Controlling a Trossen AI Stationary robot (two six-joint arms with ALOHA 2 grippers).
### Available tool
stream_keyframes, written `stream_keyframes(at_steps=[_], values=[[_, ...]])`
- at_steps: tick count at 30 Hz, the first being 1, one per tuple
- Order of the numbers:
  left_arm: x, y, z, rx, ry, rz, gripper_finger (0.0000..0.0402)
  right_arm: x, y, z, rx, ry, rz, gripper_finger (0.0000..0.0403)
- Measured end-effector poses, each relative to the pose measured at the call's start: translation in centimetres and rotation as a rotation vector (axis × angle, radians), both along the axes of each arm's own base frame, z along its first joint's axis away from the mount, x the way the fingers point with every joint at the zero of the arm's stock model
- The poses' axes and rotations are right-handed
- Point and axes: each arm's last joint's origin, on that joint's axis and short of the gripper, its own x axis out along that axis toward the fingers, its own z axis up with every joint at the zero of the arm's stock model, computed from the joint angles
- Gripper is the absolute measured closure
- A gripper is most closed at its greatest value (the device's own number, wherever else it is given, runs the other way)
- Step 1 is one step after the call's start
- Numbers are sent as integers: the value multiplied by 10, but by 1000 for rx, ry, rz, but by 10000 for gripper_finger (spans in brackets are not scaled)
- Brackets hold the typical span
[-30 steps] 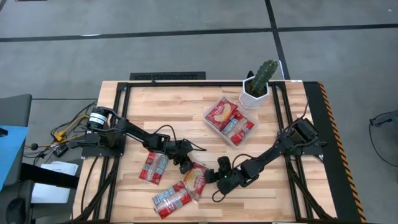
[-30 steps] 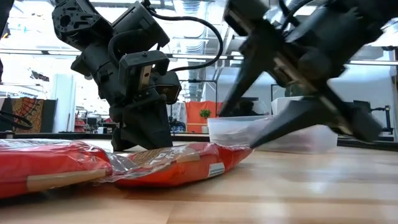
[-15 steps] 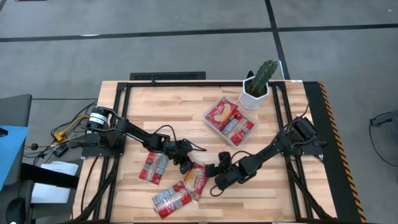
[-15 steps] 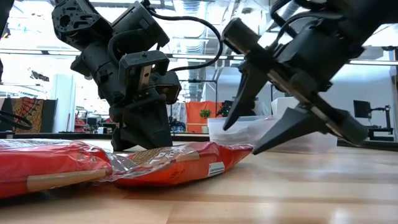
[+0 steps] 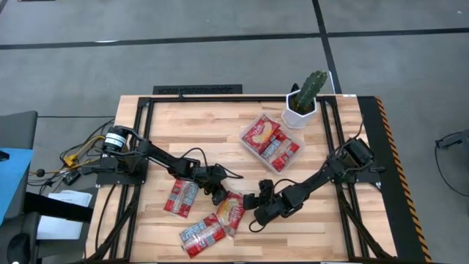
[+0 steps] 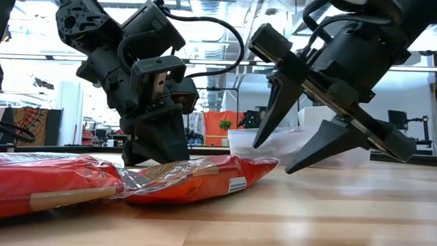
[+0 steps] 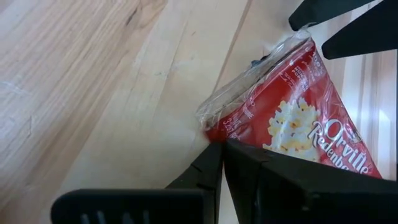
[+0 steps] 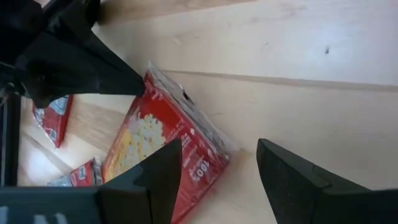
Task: Sort popcorn bags into baskets
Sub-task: Put the red popcorn pack into the transparent bin
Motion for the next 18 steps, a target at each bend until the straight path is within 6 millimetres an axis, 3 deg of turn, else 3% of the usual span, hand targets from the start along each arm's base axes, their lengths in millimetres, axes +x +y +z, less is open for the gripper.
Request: stream_keyframes(at_steps=[5,12,18], values=[[0,0,0,3,-6,9,388,0,0,0,-4,0,-2,173],[1,0,0,-1,-7,23,388,10,5,-19,12,-67,-29,173],[1,0,0,0,-12,27,388,15,1,-19,10,-75,-17,178]])
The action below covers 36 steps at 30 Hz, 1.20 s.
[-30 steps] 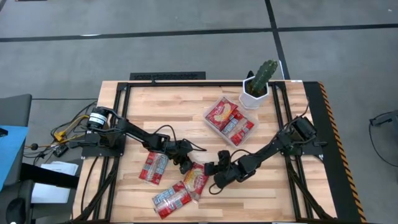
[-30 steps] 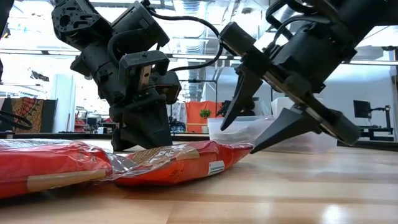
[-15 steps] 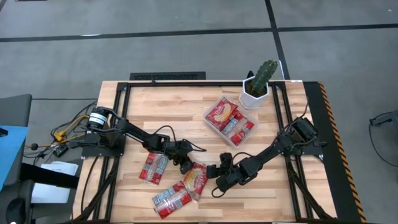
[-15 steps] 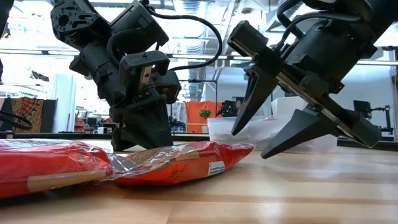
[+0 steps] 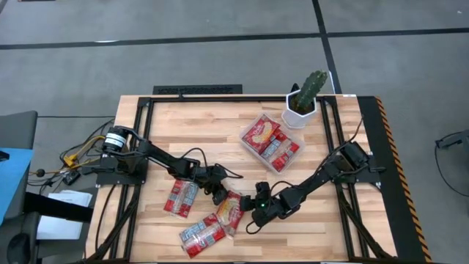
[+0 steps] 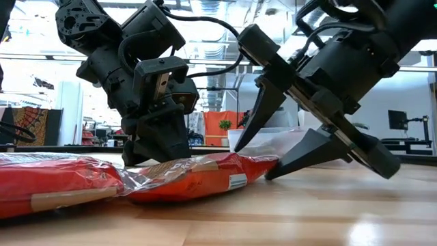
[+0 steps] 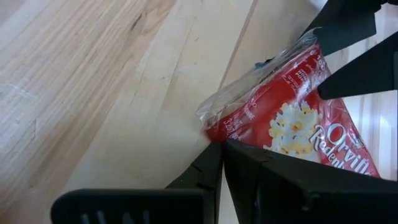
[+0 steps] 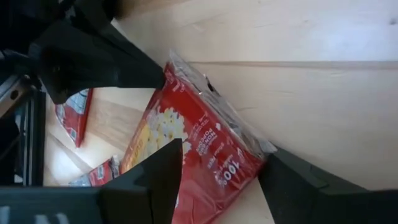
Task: Sort popcorn bags into baskets
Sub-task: Put the red popcorn pack into the transparent bin
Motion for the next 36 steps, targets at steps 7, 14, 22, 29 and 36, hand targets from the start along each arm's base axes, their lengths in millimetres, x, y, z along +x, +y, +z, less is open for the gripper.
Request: stream_keyframes(at_steps=[7,14,22,29,36], values=[[0,0,0,0,-2,3,388,6,-9,-1,27,24,28,279],[3,2,3,-11,-36,7,388,9,-16,-2,23,44,66,385],[-1,28,34,-69,-90,-36,388,-5,-37,29,-75,152,77,389],[-15,51,89,-112,-220,-12,388,-16,-63,87,-154,94,113,389],[-43,62,143,-60,-358,53,388,-52,-105,147,-293,105,42,389]])
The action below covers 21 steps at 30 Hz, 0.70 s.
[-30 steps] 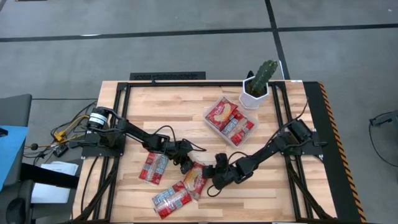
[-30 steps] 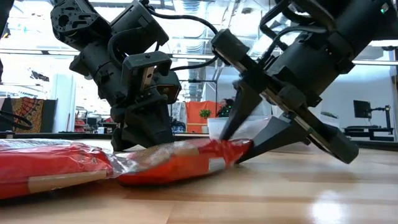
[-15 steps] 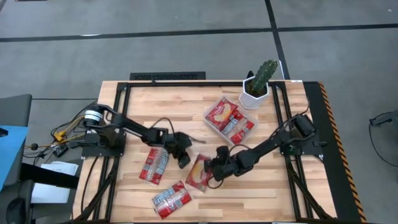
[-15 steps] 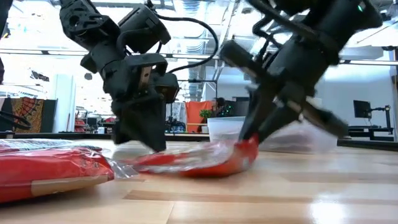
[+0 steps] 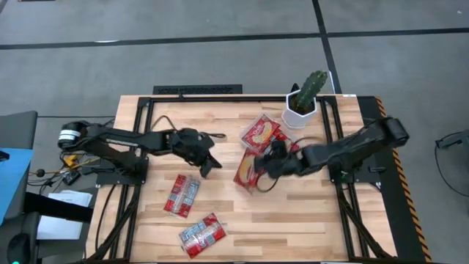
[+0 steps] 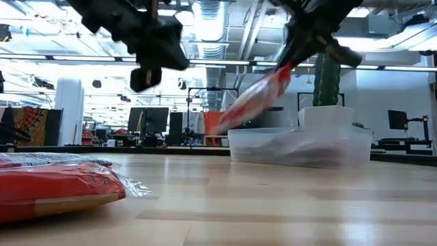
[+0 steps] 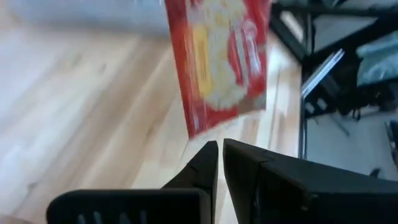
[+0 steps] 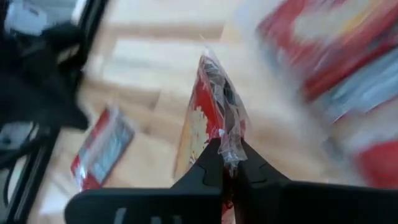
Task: Sort popcorn bags into baskets
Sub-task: Put the red popcorn pack into the transparent bin
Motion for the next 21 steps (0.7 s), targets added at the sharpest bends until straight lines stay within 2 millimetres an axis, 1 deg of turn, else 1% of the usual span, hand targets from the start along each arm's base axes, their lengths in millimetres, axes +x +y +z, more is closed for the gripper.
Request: stream_keyframes(at_steps=[3,5,7,9,12,15,17,21], values=[[-11,2,15,28,-32,52,388,-24,-19,25,-54,1,-34,390],[-16,2,20,44,-47,79,388,-43,-29,35,-77,37,-61,390],[-22,3,24,58,-35,99,388,-61,-38,42,-101,80,-90,390],[-23,3,25,70,-41,108,388,-76,-44,46,-109,122,-120,390],[-27,4,22,81,6,126,388,-91,-50,49,-127,172,-145,390],[-26,4,20,82,20,128,388,-100,-55,39,-114,146,-168,390],[-26,4,20,83,19,131,388,-108,-58,26,-92,108,-196,390],[-26,5,20,94,19,149,388,-116,-61,-3,-57,21,-227,390]])
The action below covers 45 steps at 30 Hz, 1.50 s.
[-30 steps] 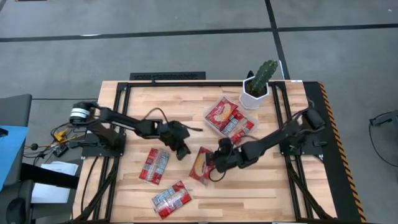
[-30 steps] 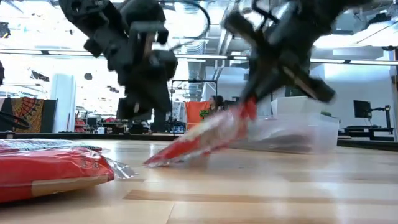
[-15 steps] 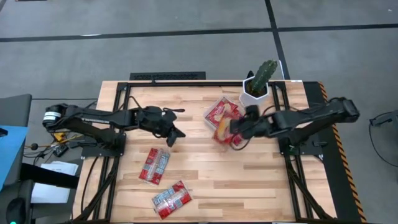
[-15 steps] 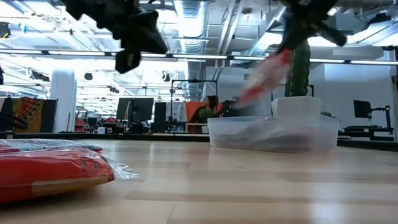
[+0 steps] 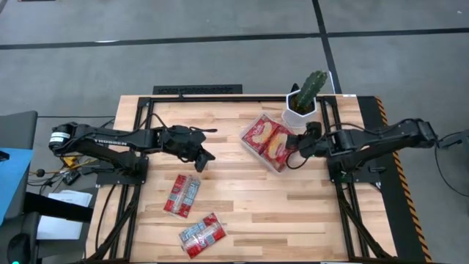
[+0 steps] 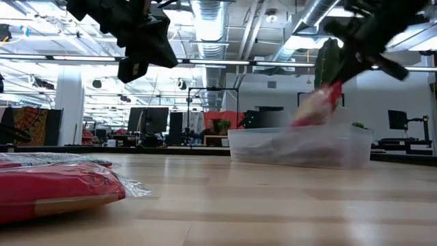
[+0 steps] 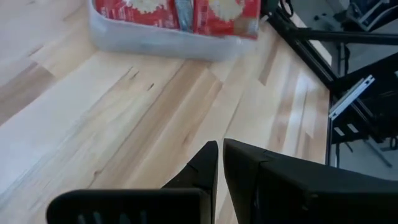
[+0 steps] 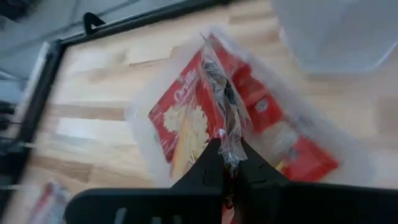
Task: Sort popcorn bags into baskets
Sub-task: Put the red popcorn pack into the transparent bin
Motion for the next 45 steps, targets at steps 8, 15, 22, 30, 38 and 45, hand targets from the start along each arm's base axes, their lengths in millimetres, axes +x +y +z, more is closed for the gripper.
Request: stream_keyframes(at_steps=[8,15,22,30,38,45], values=[[-1,1,-2,6,22,21,388,-10,-2,-43,69,-43,-46,390],[-1,1,-2,15,26,20,387,-7,-7,-56,120,30,-33,293],[-13,-4,-6,-24,131,-106,363,-10,-11,-56,175,111,26,192],[-46,-22,-10,-20,350,-62,367,-21,-14,-6,85,82,36,168],[-64,-61,-31,-59,469,-51,378,-28,-13,10,69,125,66,187],[-91,-87,-78,-135,559,0,394,-26,2,11,97,89,129,193]])
